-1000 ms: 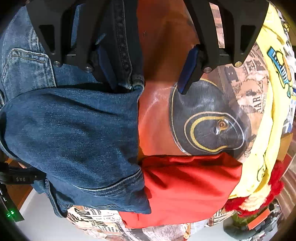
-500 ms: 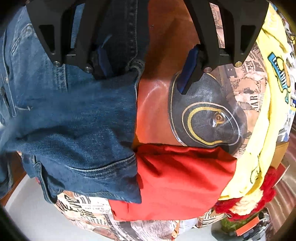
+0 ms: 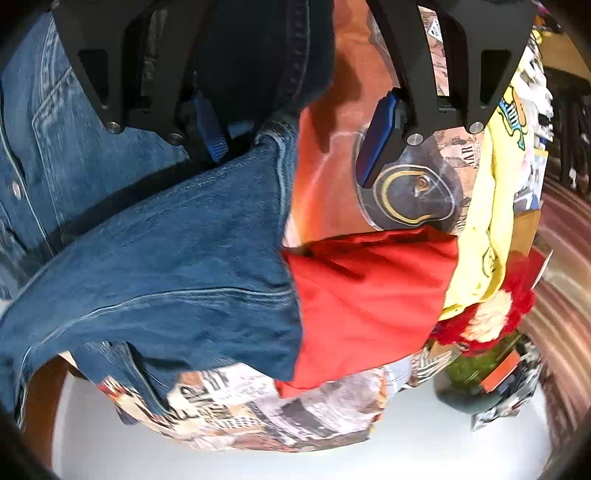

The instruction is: Fold large clothes

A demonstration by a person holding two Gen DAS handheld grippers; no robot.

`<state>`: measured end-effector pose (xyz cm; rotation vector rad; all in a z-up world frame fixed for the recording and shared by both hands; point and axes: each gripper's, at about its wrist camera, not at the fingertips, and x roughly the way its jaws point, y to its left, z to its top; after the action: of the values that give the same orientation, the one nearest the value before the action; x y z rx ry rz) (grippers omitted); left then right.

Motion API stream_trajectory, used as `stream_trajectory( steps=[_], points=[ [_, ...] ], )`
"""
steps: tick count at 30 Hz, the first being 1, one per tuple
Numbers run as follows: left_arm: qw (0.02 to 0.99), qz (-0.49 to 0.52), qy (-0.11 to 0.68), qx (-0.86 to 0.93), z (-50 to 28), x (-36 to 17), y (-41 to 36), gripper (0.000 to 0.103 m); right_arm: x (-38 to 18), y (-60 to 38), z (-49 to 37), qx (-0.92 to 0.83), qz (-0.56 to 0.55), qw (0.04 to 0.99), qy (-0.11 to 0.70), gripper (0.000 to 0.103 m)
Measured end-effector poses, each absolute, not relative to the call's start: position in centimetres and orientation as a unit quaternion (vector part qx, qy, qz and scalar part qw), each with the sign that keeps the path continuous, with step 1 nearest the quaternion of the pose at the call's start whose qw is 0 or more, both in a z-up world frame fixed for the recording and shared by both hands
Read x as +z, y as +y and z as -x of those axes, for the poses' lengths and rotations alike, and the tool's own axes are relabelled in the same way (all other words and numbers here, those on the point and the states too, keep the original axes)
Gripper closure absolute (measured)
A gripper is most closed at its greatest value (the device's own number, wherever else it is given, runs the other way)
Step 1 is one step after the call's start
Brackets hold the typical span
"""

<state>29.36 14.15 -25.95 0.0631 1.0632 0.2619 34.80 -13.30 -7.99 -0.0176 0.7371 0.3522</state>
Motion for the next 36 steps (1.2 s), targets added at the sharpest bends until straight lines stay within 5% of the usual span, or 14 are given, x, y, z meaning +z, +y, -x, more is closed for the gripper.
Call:
stream_trajectory(
  steps=[15,21,32,36],
  points=[
    [0.859,0.007,0.513,0.006,-27.8,-22.9,11.3,0.035,-20.5,-21.5,-32.2,0.124,-0.064,0.841,0.523,0.081],
    [0.873,0.016,0.487,0.002,-27.8,-20.8,10.5,0.035,-21.5,-22.6,-30.8,0.105,-0.080,0.827,0.546,0.064],
    [0.911,0.017,0.413,-0.003,-31.1,-17.1,8.8,0.035,-17.8,-24.5,-28.7,0.043,-0.034,0.862,0.504,0.063],
    [0.924,0.006,0.382,-0.007,-32.5,-15.6,7.2,0.035,-15.4,-26.6,-27.8,0.006,-0.033,0.883,0.468,0.051]
  ],
)
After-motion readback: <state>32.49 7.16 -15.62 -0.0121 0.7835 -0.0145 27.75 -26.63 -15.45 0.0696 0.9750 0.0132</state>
